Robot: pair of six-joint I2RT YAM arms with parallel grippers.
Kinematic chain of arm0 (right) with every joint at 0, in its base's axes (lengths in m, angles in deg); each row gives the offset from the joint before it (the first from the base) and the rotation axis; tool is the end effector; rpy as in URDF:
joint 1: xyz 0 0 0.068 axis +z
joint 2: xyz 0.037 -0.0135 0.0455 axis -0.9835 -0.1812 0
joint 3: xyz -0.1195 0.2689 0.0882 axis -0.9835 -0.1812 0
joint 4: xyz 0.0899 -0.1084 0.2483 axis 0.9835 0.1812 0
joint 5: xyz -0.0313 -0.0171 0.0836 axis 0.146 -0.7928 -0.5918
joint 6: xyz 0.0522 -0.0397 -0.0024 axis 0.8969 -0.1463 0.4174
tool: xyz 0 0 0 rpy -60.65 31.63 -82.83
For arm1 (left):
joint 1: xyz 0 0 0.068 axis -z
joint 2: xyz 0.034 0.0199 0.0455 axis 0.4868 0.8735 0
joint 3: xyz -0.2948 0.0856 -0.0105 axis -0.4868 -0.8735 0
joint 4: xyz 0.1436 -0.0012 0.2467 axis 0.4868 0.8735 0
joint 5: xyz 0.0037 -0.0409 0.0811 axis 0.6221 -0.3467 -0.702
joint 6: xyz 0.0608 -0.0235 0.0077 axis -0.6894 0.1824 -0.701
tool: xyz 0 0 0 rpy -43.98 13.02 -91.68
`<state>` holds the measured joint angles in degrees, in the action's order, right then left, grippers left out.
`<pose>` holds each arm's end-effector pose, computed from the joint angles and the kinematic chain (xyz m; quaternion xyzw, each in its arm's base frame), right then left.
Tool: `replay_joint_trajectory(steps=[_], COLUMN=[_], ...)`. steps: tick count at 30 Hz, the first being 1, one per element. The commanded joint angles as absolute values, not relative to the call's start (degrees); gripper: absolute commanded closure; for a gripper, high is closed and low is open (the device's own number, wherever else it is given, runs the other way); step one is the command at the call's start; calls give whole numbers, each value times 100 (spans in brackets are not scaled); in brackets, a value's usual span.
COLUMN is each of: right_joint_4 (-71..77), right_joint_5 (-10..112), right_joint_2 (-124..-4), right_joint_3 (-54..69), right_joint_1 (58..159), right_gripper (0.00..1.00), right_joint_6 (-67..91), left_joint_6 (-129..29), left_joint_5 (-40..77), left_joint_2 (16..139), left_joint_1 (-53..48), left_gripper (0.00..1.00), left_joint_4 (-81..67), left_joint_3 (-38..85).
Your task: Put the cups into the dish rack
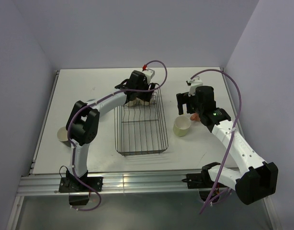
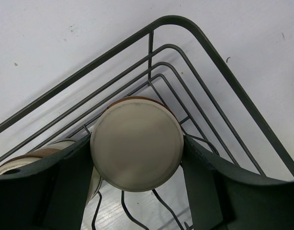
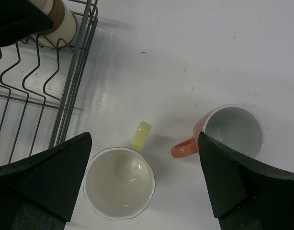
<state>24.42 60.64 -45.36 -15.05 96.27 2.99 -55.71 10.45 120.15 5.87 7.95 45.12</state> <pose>0.2551 0.0748 0.3299 -0.1368 0.8599 0.0475 0.4894 0.4353 -0.3050 0.2428 0.2278 0.8677 -0.1560 0.4133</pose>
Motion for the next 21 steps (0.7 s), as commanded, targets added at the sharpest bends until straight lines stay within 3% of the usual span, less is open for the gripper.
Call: replay_joint_trajectory(steps=[1, 12, 21], right_joint_4=[2338, 2408, 2811], right_joint_5=[6031, 5996, 5899], right_joint_2=[-4518, -4491, -4570], right_joint_3=[-1241, -1188, -960], right_joint_1=[9591, 9591, 9573], right_gripper=[0, 0, 0], right_joint_6=[319, 275, -23], left_joint_6=[-5485, -5512, -5749], left_joint_5=[1050, 1050, 1374], left_joint_2=[11767, 11582, 10652], left_joint_1=[594, 611, 602], left_gripper=[30, 5, 4], left_joint_4=[807, 886, 834], left_joint_3=[4780, 4895, 4878])
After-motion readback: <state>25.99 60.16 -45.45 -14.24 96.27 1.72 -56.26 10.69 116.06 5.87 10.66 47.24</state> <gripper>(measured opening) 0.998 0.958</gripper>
